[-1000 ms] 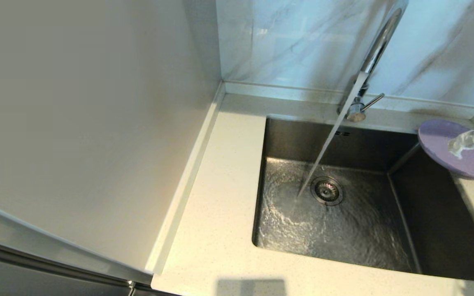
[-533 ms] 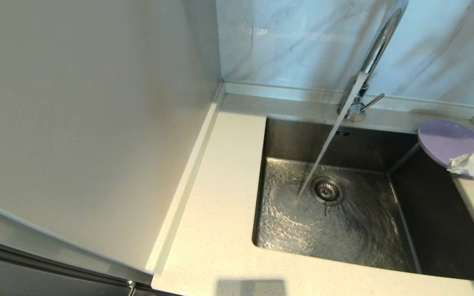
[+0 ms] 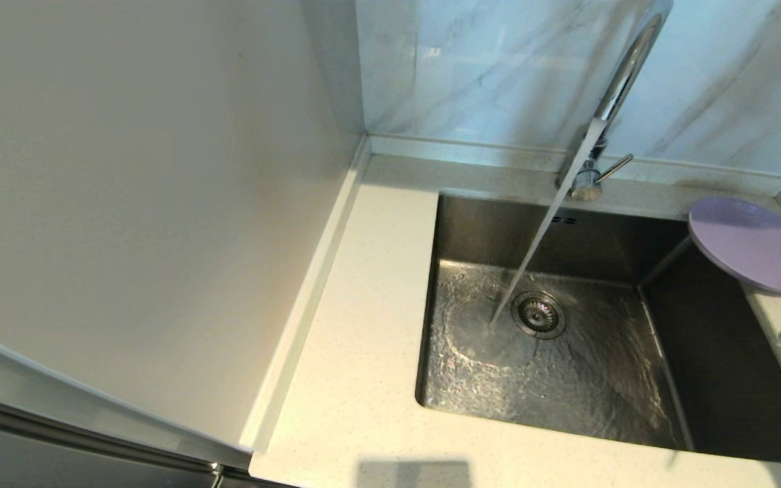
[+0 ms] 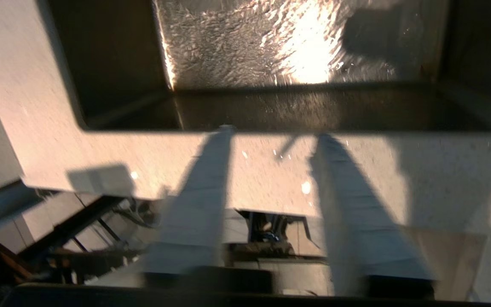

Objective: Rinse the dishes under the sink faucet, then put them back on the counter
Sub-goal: Pick up the bowl

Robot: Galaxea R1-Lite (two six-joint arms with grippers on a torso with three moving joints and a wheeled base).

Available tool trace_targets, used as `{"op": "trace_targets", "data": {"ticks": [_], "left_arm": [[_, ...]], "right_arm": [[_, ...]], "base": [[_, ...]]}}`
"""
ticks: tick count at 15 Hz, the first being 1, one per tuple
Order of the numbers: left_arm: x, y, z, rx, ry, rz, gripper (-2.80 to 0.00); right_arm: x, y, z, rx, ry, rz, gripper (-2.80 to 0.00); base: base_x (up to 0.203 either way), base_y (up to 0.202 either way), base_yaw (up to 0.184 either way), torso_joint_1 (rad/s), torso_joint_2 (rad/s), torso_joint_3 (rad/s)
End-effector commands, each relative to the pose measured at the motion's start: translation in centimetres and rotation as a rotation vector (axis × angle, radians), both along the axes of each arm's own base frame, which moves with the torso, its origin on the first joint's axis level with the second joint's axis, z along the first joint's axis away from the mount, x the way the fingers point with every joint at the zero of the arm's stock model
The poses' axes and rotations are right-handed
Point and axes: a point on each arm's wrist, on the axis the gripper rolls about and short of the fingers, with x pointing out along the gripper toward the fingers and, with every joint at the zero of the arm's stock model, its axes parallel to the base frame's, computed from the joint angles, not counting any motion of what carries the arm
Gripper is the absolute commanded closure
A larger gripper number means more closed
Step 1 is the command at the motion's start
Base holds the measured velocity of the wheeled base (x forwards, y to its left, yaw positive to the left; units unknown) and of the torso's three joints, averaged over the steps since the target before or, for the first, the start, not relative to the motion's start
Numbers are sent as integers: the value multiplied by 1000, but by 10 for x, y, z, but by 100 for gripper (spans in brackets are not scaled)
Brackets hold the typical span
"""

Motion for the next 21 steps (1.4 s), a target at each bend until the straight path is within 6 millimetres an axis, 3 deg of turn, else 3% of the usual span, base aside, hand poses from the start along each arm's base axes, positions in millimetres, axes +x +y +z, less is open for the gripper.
{"op": "trace_targets", "data": {"ticks": [1, 4, 7, 13, 19, 21], "left_arm": [[0, 0, 0, 0, 0, 0, 0], [0, 0, 0, 0, 0, 0, 0], [0, 0, 0, 0, 0, 0, 0], [0, 0, 0, 0, 0, 0, 0], [0, 0, 0, 0, 0, 0, 0], [0, 0, 0, 0, 0, 0, 0]], "right_arm": [[-34, 6, -11, -31, -25, 35, 0], [-74, 12, -21, -65, -89, 35, 0], [-87, 12, -24, -141, -104, -44, 0], [-91, 9, -46, -215, -16, -180, 0], [-72, 5, -28, -266, -17, -300, 0], [-68, 3, -30, -365, 9, -298, 0]], "base": [[0, 0, 0, 0, 0, 0], [0, 0, 0, 0, 0, 0], [0, 0, 0, 0, 0, 0], [0, 0, 0, 0, 0, 0], [0, 0, 0, 0, 0, 0], [0, 0, 0, 0, 0, 0]]}}
